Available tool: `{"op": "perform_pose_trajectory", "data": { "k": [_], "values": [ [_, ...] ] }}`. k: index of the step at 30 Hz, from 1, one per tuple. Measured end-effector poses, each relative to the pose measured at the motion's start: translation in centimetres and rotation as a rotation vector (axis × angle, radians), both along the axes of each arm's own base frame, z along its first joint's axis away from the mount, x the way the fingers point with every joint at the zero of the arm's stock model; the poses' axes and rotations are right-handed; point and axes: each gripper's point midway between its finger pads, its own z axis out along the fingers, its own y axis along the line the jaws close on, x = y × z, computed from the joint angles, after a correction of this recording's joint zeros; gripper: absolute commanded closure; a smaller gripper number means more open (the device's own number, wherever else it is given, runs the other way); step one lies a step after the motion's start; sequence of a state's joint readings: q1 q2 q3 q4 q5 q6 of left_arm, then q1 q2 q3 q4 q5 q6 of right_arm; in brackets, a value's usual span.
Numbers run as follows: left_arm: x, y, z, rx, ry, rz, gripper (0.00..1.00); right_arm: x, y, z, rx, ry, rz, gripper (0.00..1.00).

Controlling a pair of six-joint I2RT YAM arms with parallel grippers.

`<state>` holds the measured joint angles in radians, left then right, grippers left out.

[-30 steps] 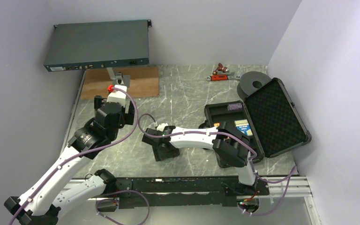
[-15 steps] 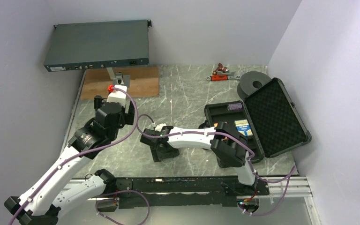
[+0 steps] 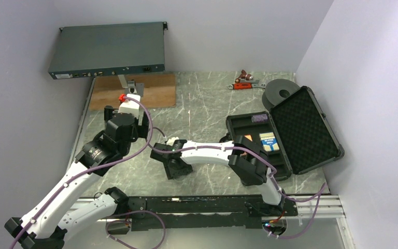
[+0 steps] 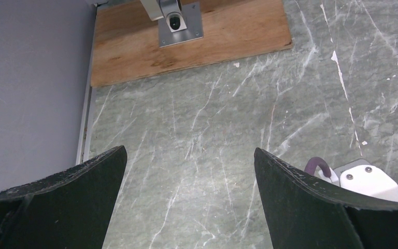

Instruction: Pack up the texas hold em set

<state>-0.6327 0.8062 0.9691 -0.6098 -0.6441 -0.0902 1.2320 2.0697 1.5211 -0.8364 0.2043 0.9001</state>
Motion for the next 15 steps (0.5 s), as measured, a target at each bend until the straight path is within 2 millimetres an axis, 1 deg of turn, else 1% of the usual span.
{"op": "perform_pose_trajectory", "data": {
  "k": [7, 11, 15],
  "values": [
    [-0.1, 0.3, 0.3, -0.003, -0.010, 0.010, 0.00, 0.1, 0.2, 0.0, -0.001, -0.003, 0.013, 0.55],
    [-0.3, 1.3, 0.7, 0.001, -0.031, 0.062, 0.00, 0.2, 0.1, 0.1, -0.008, -0.013, 0.017, 0.56],
    [-0.9, 2.5, 1.6, -0.017, -0.073, 0.116, 0.00, 0.5, -0.3, 0.2, -0.024, -0.029, 0.017, 0.56]
  ]
}}
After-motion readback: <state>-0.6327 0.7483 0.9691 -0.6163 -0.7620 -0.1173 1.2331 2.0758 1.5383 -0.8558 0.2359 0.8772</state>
